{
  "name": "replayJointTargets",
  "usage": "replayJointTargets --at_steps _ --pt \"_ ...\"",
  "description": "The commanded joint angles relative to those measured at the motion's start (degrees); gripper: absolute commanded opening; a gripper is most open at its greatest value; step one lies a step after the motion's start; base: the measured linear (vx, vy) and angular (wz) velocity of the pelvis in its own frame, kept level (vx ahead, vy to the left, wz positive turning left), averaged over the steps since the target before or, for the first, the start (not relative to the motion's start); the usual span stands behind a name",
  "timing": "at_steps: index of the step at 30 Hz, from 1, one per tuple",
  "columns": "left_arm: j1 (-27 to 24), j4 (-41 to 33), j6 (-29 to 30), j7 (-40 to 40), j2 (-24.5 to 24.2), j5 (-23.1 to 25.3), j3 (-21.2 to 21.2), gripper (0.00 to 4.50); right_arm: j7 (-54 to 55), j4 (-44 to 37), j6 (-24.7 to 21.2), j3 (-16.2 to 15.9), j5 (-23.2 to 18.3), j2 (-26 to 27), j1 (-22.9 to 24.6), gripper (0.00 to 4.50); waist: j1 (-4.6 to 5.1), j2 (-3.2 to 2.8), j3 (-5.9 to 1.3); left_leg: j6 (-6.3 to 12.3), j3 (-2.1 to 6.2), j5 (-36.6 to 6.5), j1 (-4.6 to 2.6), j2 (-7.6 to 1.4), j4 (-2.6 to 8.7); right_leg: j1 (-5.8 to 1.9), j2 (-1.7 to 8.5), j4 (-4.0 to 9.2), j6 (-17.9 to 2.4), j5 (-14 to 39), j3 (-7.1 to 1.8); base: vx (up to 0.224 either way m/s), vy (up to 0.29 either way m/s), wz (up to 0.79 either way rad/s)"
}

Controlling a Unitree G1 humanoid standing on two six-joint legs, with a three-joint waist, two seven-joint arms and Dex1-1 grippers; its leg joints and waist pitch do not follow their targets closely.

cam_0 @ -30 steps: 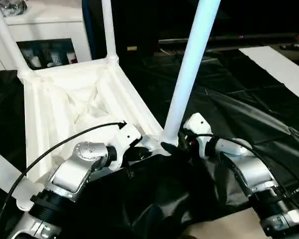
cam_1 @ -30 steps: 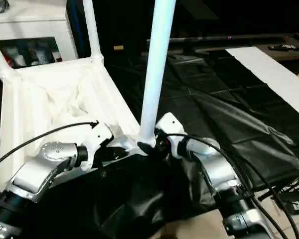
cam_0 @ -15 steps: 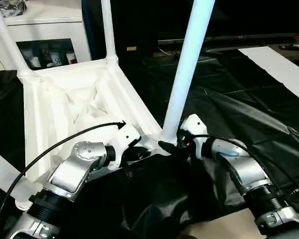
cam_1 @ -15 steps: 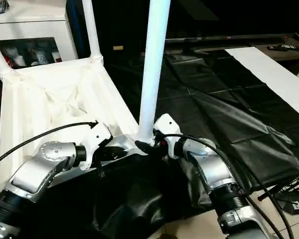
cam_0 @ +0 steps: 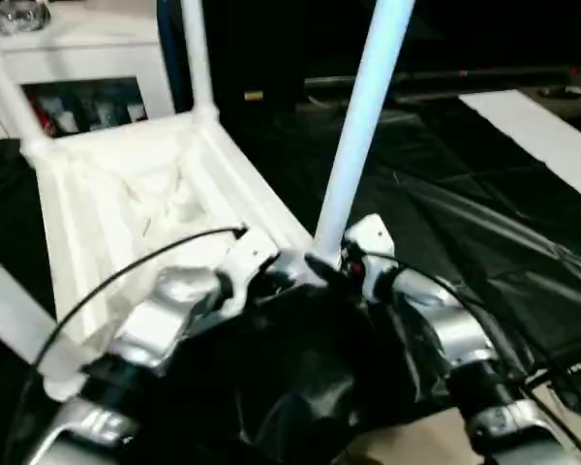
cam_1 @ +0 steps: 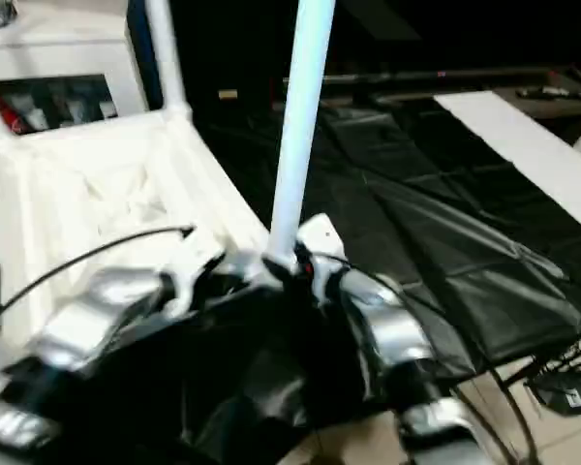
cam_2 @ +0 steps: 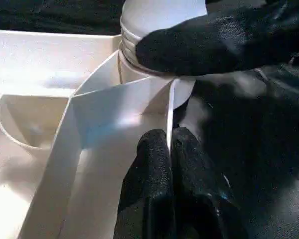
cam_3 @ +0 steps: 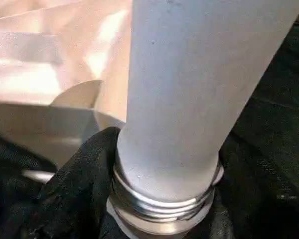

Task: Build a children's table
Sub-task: Rotate leg to tighten

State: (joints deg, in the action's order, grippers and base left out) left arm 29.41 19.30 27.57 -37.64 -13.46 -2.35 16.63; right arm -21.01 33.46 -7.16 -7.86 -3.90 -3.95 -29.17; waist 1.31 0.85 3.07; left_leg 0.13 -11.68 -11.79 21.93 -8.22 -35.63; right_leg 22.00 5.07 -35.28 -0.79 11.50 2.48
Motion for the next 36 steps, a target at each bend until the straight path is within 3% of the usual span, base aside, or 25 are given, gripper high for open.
replayJointTargets --at_steps 1,2,4,6,13,18,23,30,33,36 --pt "1.37 2.39 -3.12 2.87 3.21 -0.2 -0.05 0.0 1.7 2.91 -0.65 -1.19 0.33 2.9 -1.14 2.74 -0.07 0.15 -3.58 -0.57 2.63 -12.32 -1.24 -4.86 5.08 -1.37 3.92 4.31 -13.14 12.01 -2.64 0.0 0.0 0.0" --pt "1.74 3.25 -4.21 2.68 3.87 0.36 0.72 0.0 1.38 3.59 0.21 -1.23 0.26 3.78 -1.7 2.74 -0.14 0.15 -3.6 -0.42 2.61 -12.07 -1.21 -4.85 5.04 -1.43 3.98 4.33 -13.18 11.57 -2.64 0.0 0.0 0.0" --pt "1.99 3.95 -5.11 2.32 4.25 0.67 1.12 0.0 0.74 3.91 0.92 -0.87 -0.23 4.38 -2.08 3.29 -0.28 0.1 -3.65 0.53 2.54 -10.71 -1.01 -4.89 4.99 -1.66 4.06 4.19 -13.24 9.3 -2.65 0.0 0.0 0.0" --pt "1.94 4.01 -6.29 0.97 4.19 0.37 0.98 0.0 -0.54 3.72 1.23 -0.27 -0.69 4.13 -2.39 3.46 -0.39 0.13 -3.64 1.22 2.5 -9.89 -0.94 -4.94 4.97 -1.75 4.06 4.06 -13.48 7.94 -2.64 0.0 0.0 0.0" --pt "0.25 2.08 -9.94 -6.22 0.71 -1.02 1.1 0.0 -6.86 1.58 1.09 0.28 -1.72 -0.02 -2.1 3.95 -0.52 -0.03 -3.59 1.35 2.57 -11.5 -1.06 -5.14 5.09 -1.65 4.16 4.23 -13.62 9.77 -2.6 0.0 0.0 0.0" --pt "-2.5 -1.84 -10.52 -17.11 -4.61 -3.5 2.3 0.0 -22.79 -4.47 -0.22 -4.06 -2.14 -7.83 0.63 4.42 -1.33 -0.28 -3.53 2.5 2.42 -10.39 -1.25 -5.39 5.06 -1.69 4.11 3.84 -14.13 7.13 -2.55 0.0 0.0 0.0" --pt "-3.36 -3.29 -10.66 -21.84 -7.77 -4.35 2.73 0.0 -29.07 -6.88 -0.51 -5.36 -2.38 -11.57 1.66 4.42 -1.62 -0.43 -3.4 1.24 2.38 -11.52 -1.53 -5.43 5.41 -1.52 3.91 3.76 -14.81 6.91 -2.51 0.0 0.0 0.0" --pt "-4.09 -4.33 -10.85 -27.92 -11.65 -5.26 2.36 0.0 -38.06 -10.79 -1.19 -6.62 -4.33 -15.28 2.92 4.42 -1.67 -0.3 -3.46 2.41 2.3 -9.74 -1.33 -5.41 5.22 -1.73 4.12 3.54 -15.61 5.17 -2.59 0.0 0.0 0.0" --pt "-4.41 -5.08 -9.87 -29.24 -12.52 -5.87 2.42 0.0 -38.59 -11.02 -1.39 -6.62 -4.61 -15.4 2.87 4.42 -1.7 -0.36 -3.36 1.99 2.31 -10.61 -1.43 -5.47 5.37 -1.61 4.09 3.61 -15.65 6.53 -2.58 0.0 0.0 0.0" --pt "-5.02 -6.12 -9.32 -30.97 -13.73 -6.08 2.76 0.0 -39.95 -11.05 -1.72 -6.73 -4.84 -15.67 2.62 4.08 -1.72 -0.45 -3.32 1.0 2.32 -11.95 -1.6 -5.53 5.48 -1.49 4.07 3.74 -15.41 7.92 -2.63 0.0 0.0 0.0"
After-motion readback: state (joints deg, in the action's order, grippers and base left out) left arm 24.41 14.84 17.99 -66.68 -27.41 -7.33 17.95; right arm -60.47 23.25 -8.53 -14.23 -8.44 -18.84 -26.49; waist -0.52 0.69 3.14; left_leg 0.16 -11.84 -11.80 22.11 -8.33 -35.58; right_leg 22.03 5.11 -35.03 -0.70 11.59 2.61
